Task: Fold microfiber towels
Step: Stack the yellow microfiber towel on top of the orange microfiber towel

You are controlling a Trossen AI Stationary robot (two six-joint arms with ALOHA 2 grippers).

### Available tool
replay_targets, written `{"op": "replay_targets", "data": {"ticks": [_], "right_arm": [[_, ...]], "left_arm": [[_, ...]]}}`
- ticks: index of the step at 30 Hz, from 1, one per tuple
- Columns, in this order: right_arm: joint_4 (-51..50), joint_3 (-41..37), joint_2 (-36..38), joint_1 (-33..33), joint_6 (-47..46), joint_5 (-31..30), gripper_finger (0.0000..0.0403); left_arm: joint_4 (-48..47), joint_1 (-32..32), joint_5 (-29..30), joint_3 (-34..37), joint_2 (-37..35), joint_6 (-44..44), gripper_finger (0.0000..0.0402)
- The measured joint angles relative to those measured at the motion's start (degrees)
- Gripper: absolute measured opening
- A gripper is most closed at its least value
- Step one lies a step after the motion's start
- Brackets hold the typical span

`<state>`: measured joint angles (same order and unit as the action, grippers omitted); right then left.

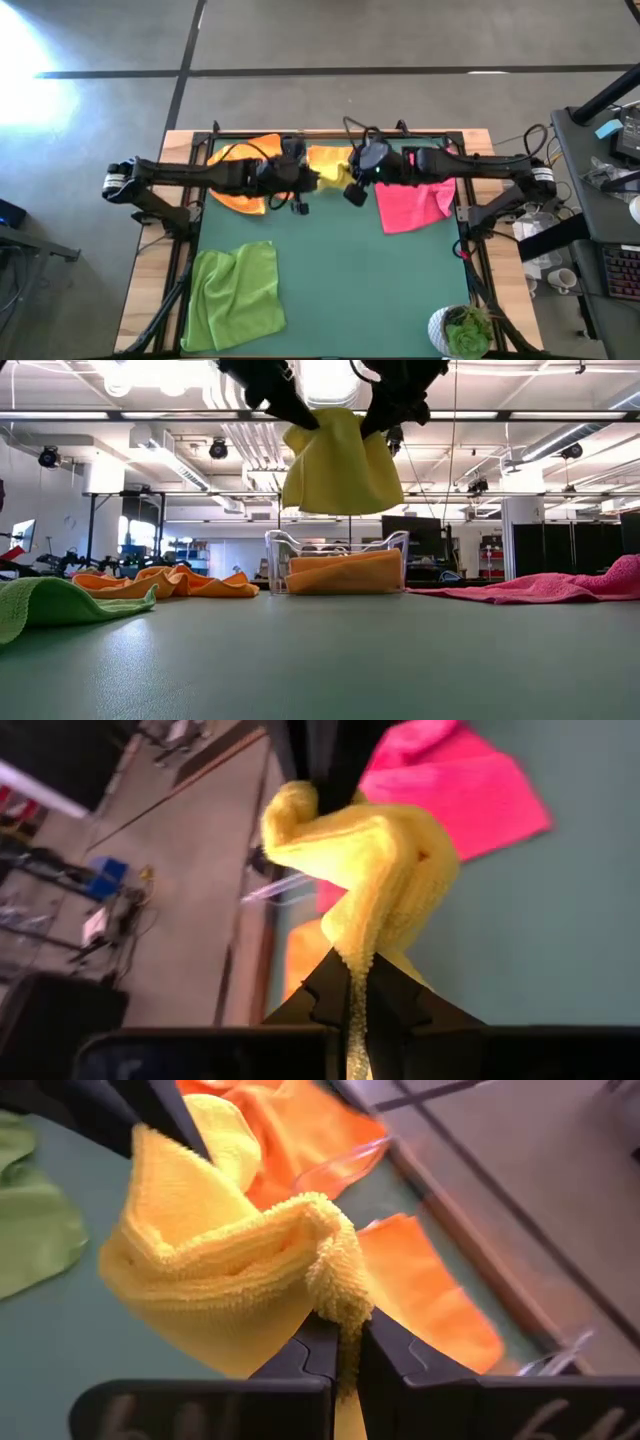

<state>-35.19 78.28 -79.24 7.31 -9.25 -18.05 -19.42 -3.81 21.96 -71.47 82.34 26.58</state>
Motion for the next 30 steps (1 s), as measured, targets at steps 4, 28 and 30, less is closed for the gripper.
{"op": "replay_targets", "data": {"ticks": [4, 28, 30], "right_arm": [[2.2, 1.2, -0.4, 4.0, 6.8, 0.0, 0.0011], [22.4, 1.2, -8.2, 27.0, 31.5, 12.2, 0.0011], [23.7, 1.2, -9.8, 28.4, 33.3, 12.6, 0.0011]], "left_arm": [[1.8, -4.1, 0.0, -0.2, 0.1, 2.3, 0.0001], [26.9, -22.5, -2.4, -1.4, 12.2, 19.4, 0.0001], [28.6, -23.8, -2.4, -1.4, 13.4, 19.5, 0.0001]]}}
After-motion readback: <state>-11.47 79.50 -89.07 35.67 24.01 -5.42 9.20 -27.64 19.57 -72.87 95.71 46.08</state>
